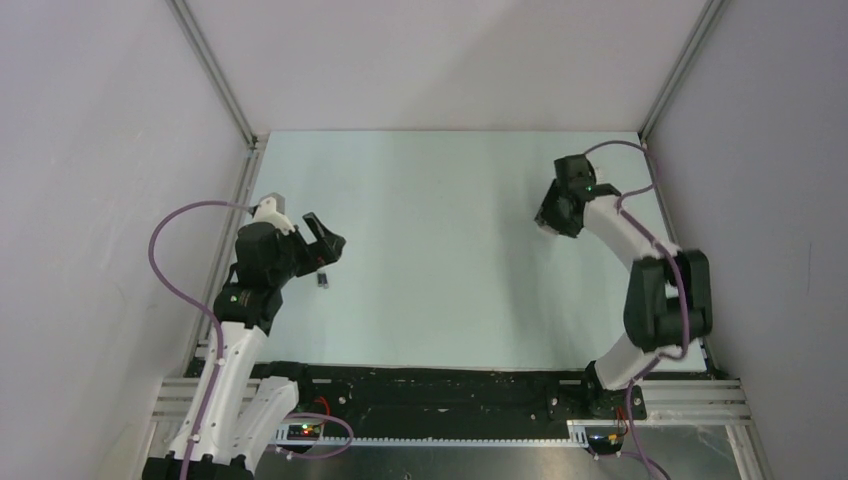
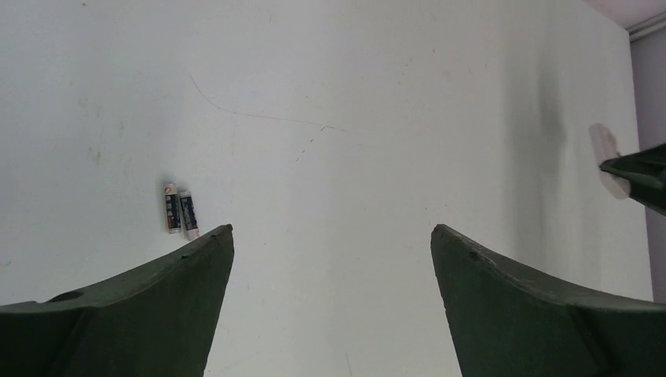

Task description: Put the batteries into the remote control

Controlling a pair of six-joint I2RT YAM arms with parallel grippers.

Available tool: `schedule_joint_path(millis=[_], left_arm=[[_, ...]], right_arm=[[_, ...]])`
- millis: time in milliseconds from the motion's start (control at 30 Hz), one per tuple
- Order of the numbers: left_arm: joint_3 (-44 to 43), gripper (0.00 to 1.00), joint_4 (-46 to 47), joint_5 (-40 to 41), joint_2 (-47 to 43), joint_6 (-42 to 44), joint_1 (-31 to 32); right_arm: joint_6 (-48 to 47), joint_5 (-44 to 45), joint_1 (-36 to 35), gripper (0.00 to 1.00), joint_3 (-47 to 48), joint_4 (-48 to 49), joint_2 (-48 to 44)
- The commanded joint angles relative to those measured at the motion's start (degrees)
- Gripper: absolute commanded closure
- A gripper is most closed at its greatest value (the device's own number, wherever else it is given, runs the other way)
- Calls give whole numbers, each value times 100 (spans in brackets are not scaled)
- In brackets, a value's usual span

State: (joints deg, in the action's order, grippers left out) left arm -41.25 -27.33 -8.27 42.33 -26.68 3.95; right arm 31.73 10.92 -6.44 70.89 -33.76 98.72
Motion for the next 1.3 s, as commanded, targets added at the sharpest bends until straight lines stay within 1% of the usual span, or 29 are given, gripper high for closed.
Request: schedule_joint_path(millis=[0,33,133,167,200,267,300,333,367,400,433,467,500,533,567,600,633,667,700,767,833,900,967,1033,1133,1267], left_arm=[[-56,2,17,362,-117,-285,-55],[-104,2,-60,384,-118,-272,-53],[-102,2,-174,284,-212,-275,-41],[-34,2,-176,111,-309,-274,-40],[7,2,-176,-27,-355,-262,-42],[210,2,-172,-663,-512,-394,-37],[278,2,-169,-841,-655,-481,-40],[421,2,-124,-1189,-747,-721,-1],[502,2,-88,-1346,-951,-881,49],[653,2,39,-1639,-1058,-1214,246],[728,2,125,-1754,-1310,-1374,396],[870,2,249,-1664,-1453,-1707,805],[929,2,282,-1521,-1769,-1862,1023],[1043,2,336,-1221,-2063,-2180,1487],[1095,2,357,-1063,-2185,-2358,1715],[1193,2,395,-799,-2385,-2678,2069],[1248,2,468,-698,-2461,-2848,2235],[1336,2,506,-527,-2579,-3150,2522],[1391,2,601,-456,-2624,-3291,2654],[1528,2,741,-152,-2666,-3641,3048],[1588,2,846,65,-2576,-3857,3607],[1561,1,875,293,-2384,-3967,3986],[1428,4,875,420,-2150,-4014,4260],[1343,4,875,472,-1974,-4052,4365],[1242,5,874,541,-1860,-4111,4385],[1093,5,879,613,-1630,-4109,4385]], right_arm=[[-462,-293,-846,71,-529,643,-1348],[-572,-374,-1170,72,-756,704,-1720],[-710,-577,-1795,74,-1239,939,-2429],[-753,-673,-2093,75,-1458,962,-2766],[-819,-813,-2250,75,-1554,1008,-2918],[-915,-902,-2965,76,-1830,1039,-3483],[-950,-905,-3160,76,-1997,1043,-3619],[-967,-878,-3568,76,-2078,1059,-3861],[-945,-831,-3774,76,-2235,1070,-3970],[-849,-712,-4207,76,-2302,1090,-4180],[-771,-621,-4410,76,-2445,1121,-4270],[-612,-440,-4832,76,-2517,1154,-4446],[-530,-362,-5030,76,-2664,1201,-4527],[-341,-156,-5435,76,-2775,1225,-4653],[-144,105,-5656,76,-2823,1256,-4705],[-50,236,-6040,77,-2900,1274,-4783],[139,495,-6417,77,-2925,1301,-4809],[215,602,-6604,77,-2950,1323,-4820],[348,850,-6943,77,-2954,1369,-4810],[545,1216,-7339,77,-2958,1438,-4746],[770,1576,-7618,79,-2956,1509,-4623],[952,1906,-7820,80,-2959,1622,-4568],[1114,2265,-7974,81,-2959,1732,-4556],[1260,2584,-8062,81,-2958,1797,-4576],[1390,2840,-8107,83,-2963,1861,-4637],[1126,2718,-8104,84,-2961,2139,-4676]])
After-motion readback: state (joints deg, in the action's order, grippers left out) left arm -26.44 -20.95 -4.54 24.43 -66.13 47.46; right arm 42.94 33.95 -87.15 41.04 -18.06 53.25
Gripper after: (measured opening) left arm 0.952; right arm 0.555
